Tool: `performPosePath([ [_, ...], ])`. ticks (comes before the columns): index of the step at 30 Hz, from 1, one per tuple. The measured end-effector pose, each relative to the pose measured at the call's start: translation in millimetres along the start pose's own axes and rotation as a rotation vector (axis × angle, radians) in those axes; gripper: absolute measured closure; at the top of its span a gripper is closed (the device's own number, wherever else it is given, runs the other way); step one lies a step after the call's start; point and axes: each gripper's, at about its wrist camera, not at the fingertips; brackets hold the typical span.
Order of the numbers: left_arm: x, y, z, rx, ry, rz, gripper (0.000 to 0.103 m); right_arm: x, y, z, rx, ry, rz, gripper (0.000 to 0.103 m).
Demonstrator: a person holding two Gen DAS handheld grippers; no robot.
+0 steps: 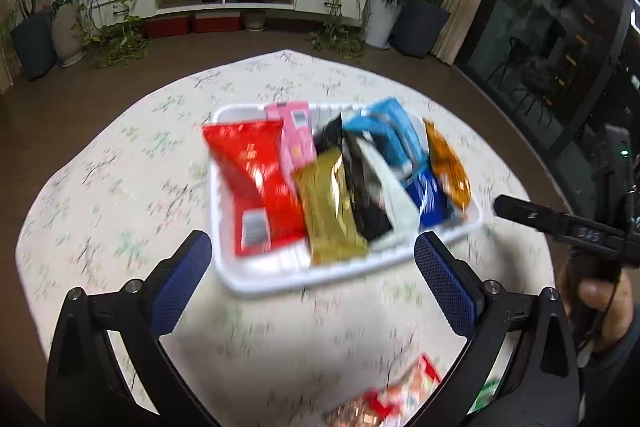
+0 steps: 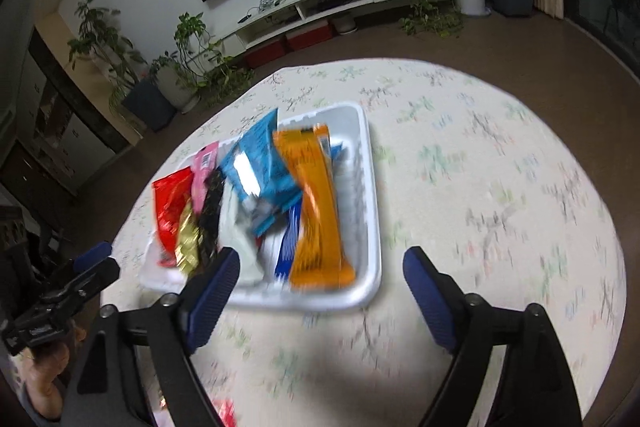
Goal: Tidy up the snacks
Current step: 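Grasp the clear packet with orange print with the left tool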
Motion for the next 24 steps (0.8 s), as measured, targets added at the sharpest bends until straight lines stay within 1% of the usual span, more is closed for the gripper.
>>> performPosePath([
  [4,-36.7,-21.3,-12.9,0.034,0.042,-0.022,0.000,-39.4,-23.5,2.0,0.019,-0.004,-0.009,0.016],
  [6,-58.2,-28.6,-21.8,0.055,0.066,-0.019,0.000,-61.8,-32.3,4.0,0.024,-0.001,-0.010,0.015],
  [7,-70.1,-31.1,-25.9,0.058,0.072,-0.005,0.000,-71.9,-34.6,4.8,0.026,-0.001,-0.005,0.015],
  [10,-101.1,-34.1,-34.6,0.073,0.033,0.071,0.000,-104.1,-41.9,9.3,0.029,0.004,0.002,0.015],
  [12,-120.0,-35.0,-37.6,0.088,-0.030,0.126,0.000,-122.0,-43.5,12.8,0.025,0.001,0.008,0.015],
  [13,-129.4,-36.2,-40.1,0.090,-0.056,0.141,0.000,-128.6,-43.8,14.2,0.021,0.001,0.008,0.015],
  [15,-145.1,-39.2,-48.9,0.083,-0.064,0.148,0.000,-142.4,-42.7,17.3,0.015,0.002,0.014,0.015],
  [19,-163.1,-38.5,-64.1,0.101,-0.056,0.161,0.000,-160.2,-39.3,21.0,-0.002,-0.011,0.034,0.015],
  [24,-165.4,-42.8,-77.9,0.115,-0.051,0.153,0.000,-169.3,-47.6,22.1,-0.004,-0.016,0.015,0.015],
])
Point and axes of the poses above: each gripper's, at about its wrist camera, not at the fingertips, and y roughly the way its jaws point, z to its left, x to its top, and after that the axes turned 5 degrees about z, right-handed
